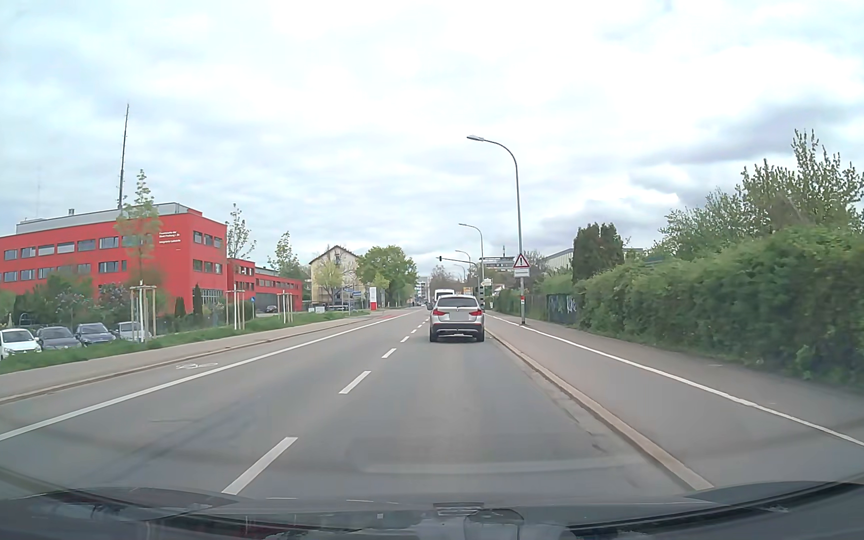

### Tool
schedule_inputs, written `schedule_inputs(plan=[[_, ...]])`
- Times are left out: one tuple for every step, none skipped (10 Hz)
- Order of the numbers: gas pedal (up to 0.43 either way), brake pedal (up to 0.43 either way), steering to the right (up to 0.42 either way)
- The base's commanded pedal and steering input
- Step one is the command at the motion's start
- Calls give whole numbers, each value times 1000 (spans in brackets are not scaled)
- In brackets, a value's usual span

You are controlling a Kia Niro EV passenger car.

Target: Follow the waypoints while adhering to traffic rules and regulations

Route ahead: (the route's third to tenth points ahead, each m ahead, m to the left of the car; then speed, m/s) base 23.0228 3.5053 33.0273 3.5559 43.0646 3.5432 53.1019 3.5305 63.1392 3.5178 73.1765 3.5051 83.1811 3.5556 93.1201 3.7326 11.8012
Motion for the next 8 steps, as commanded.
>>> schedule_inputs(plan=[[59, 0, -2], [59, 0, -2], [39, 0, -2], [28, 0, -2], [28, 0, -2], [28, 0, -2], [28, 0, -2], [28, 0, -2]])
